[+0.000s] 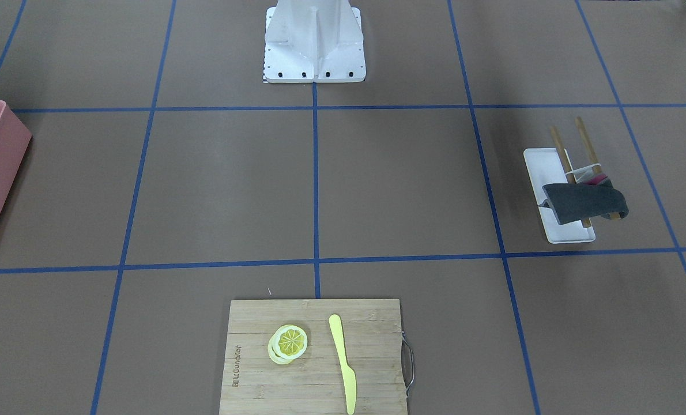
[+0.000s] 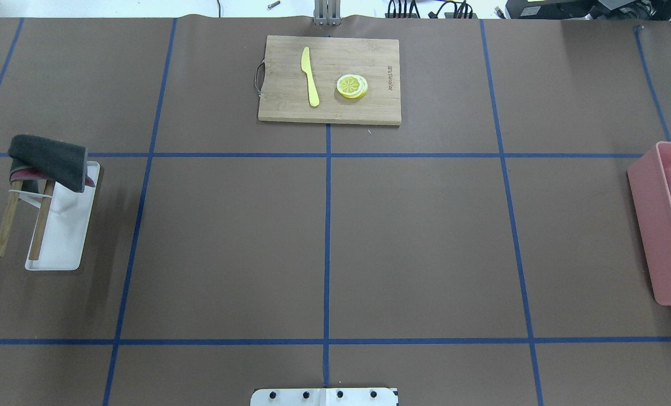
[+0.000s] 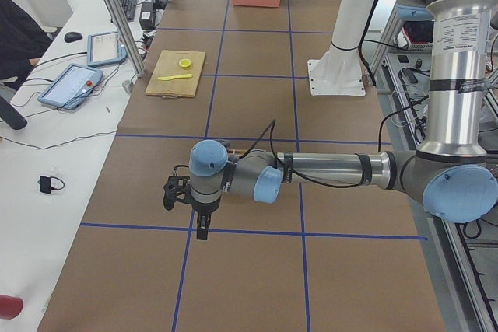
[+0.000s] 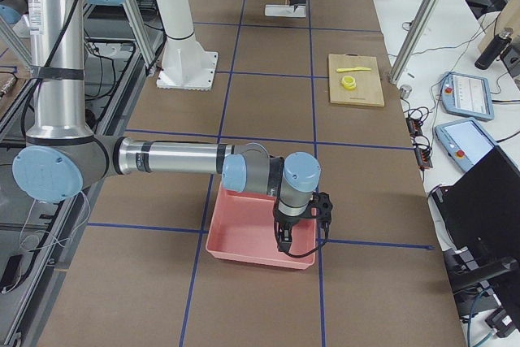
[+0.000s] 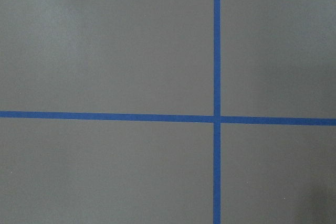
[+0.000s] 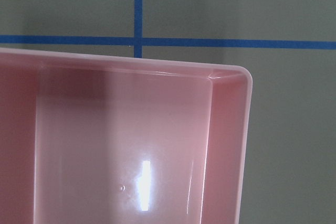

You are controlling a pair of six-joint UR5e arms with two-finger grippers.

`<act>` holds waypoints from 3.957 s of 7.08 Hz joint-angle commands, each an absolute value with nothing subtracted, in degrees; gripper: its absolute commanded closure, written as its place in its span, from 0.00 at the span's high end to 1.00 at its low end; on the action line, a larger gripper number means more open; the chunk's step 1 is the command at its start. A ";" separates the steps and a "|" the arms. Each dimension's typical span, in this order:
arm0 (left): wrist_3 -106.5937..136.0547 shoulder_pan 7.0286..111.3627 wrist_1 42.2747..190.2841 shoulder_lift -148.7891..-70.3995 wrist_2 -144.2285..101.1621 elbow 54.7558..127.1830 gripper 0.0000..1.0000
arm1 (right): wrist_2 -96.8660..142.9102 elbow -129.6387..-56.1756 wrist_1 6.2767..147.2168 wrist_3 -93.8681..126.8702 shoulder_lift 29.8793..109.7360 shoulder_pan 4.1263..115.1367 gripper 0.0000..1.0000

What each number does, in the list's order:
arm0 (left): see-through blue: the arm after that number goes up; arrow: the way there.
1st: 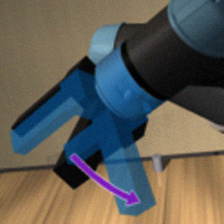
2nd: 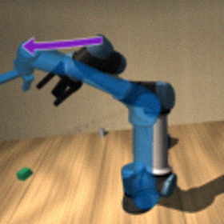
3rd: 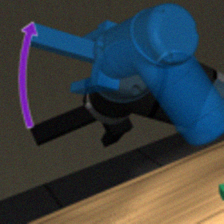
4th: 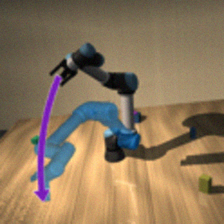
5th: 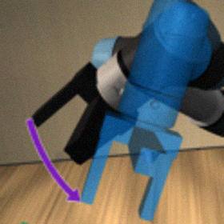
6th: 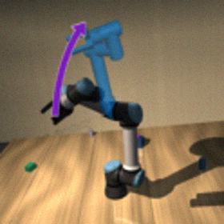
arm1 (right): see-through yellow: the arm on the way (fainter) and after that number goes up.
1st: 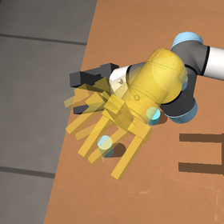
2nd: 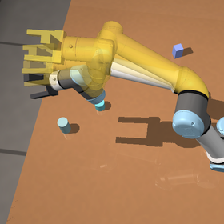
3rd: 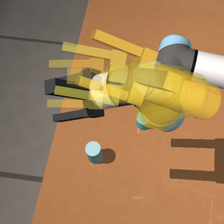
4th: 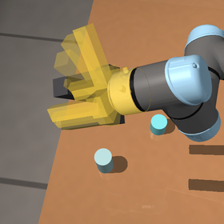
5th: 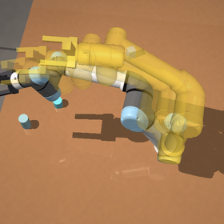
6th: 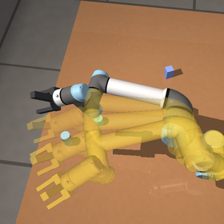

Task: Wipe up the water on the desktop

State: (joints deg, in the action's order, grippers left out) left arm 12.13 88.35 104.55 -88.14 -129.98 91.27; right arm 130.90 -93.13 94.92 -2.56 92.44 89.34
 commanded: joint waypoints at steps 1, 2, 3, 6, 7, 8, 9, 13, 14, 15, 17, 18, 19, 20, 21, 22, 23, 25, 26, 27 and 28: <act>12.04 88.33 104.41 -88.07 -130.43 91.23 0.98 | 131.04 -93.51 94.92 -2.55 92.46 89.30 1.00; 12.04 88.33 104.41 -88.07 -131.65 90.88 0.98 | 131.92 -93.52 94.92 -2.55 92.46 89.38 1.00; 12.04 88.33 104.33 -88.07 -131.75 90.88 0.98 | 132.01 -93.52 94.92 -2.55 92.29 89.38 1.00; 12.04 88.33 104.41 -88.07 -131.66 90.44 0.98 | 132.80 -93.60 94.92 -2.55 92.02 89.38 1.00; 12.04 88.33 104.41 -88.07 -131.75 90.44 0.98 | 133.59 -93.60 94.92 -2.64 92.02 89.38 1.00; 12.04 88.33 104.41 -88.07 -131.75 90.35 0.98 | 134.38 -93.69 94.92 -2.64 92.02 89.56 1.00; 12.04 88.33 104.41 -88.07 -131.75 90.09 0.98 | 134.38 -94.13 94.92 -2.64 92.11 89.73 1.00; 11.95 88.33 104.50 -88.24 -131.75 90.00 0.98 | 134.47 -94.13 95.36 -2.64 91.58 89.82 1.00; 11.95 88.33 104.50 -88.24 -131.66 90.09 0.98 | 134.47 -94.13 95.36 -2.64 91.58 89.82 1.00; 11.87 88.33 104.50 -88.16 -131.75 90.00 0.98 | 134.56 -94.04 95.36 -2.64 91.67 89.82 1.00; 11.87 88.33 104.76 -88.15 -131.75 90.17 0.98 | 134.65 -94.13 95.36 -2.55 91.76 89.82 1.00; 11.87 88.33 104.68 -88.24 -131.75 90.52 0.98 | 134.65 -94.22 95.36 -2.46 91.76 89.82 1.00; 11.87 88.33 104.94 -88.24 -131.57 90.61 0.98 | 134.65 -94.22 95.36 -2.46 91.84 89.82 1.00; 11.87 88.33 104.94 -88.42 -131.40 90.79 0.98 | 134.56 -94.57 95.36 -2.46 91.93 89.82 1.00; 11.95 88.24 104.85 -89.46 -131.83 90.36 0.98 | 134.65 -94.57 95.27 -2.46 92.02 89.82 1.00; 11.95 88.24 104.94 -88.60 -132.53 90.26 0.98 | 134.65 -94.57 95.19 -2.46 92.20 89.91 1.00; 11.34 88.24 105.12 -88.42 -133.93 91.05 0.98 | 134.65 -94.57 95.10 -2.46 92.28 89.91 1.00; 11.34 88.15 108.36 -87.19 -133.85 91.58 0.98 | 134.74 -95.44 95.01 -2.11 92.37 89.91 1.00; 12.82 87.89 108.11 -87.88 -134.29 92.02 0.98 | 134.65 -95.71 95.01 -2.02 92.29 89.83 1.00; 17.88 87.11 108.54 -88.33 -136.56 92.98 0.98 | 134.13 -95.89 95.36 -1.93 92.20 89.82 1.00; 24.63 84.92 108.20 -88.94 -140.67 95.08 0.98 | 134.47 -95.89 95.45 -1.93 92.28 89.82 1.00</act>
State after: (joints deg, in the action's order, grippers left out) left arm 17.76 86.85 108.28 -88.28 -136.79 93.12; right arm 134.39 -95.78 95.27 -1.99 92.26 89.84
